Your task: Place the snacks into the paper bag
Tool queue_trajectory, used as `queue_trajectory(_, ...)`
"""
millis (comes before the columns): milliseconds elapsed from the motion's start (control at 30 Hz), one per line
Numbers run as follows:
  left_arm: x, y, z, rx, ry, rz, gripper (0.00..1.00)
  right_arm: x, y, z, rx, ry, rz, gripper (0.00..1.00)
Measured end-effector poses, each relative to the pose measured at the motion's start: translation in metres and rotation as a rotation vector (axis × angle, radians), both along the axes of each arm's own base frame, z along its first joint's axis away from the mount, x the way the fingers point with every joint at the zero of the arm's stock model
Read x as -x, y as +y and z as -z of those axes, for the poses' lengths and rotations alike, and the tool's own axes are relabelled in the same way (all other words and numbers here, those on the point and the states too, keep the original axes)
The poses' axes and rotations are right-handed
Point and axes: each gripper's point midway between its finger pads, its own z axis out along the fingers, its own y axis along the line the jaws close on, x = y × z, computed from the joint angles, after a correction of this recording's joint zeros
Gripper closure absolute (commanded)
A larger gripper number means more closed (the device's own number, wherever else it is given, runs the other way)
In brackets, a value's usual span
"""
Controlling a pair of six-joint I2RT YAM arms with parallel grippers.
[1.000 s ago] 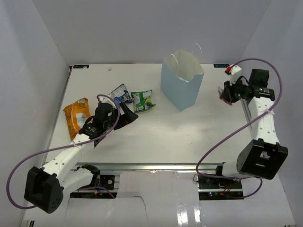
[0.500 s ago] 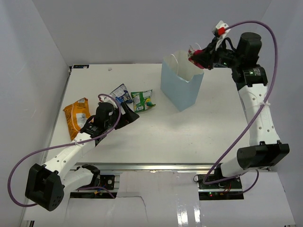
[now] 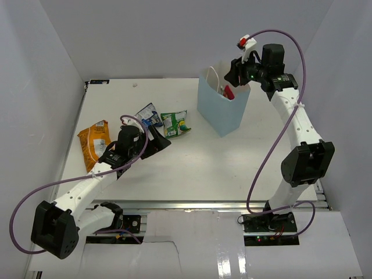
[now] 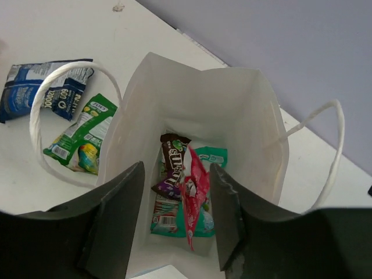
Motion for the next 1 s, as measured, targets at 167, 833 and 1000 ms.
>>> queue_trajectory(167,-0.010,-0.005,0.000,-0.009,0.017,0.003,0.09,0.004,0.001,-0.007,0.013,-0.026,-0.001,0.34)
queue_trajectory(833,-0.169,-0.048,0.054,-0.348,0.116,0.119,0.11,0.169,-0.095,0.125,0.010,0.261,0.000,0.27)
queue_trajectory(1000,-0.186,-0.048,0.075,-0.414,0.135,0.155,0.14,0.187,-0.092,0.156,0.004,0.337,-0.019,0.26)
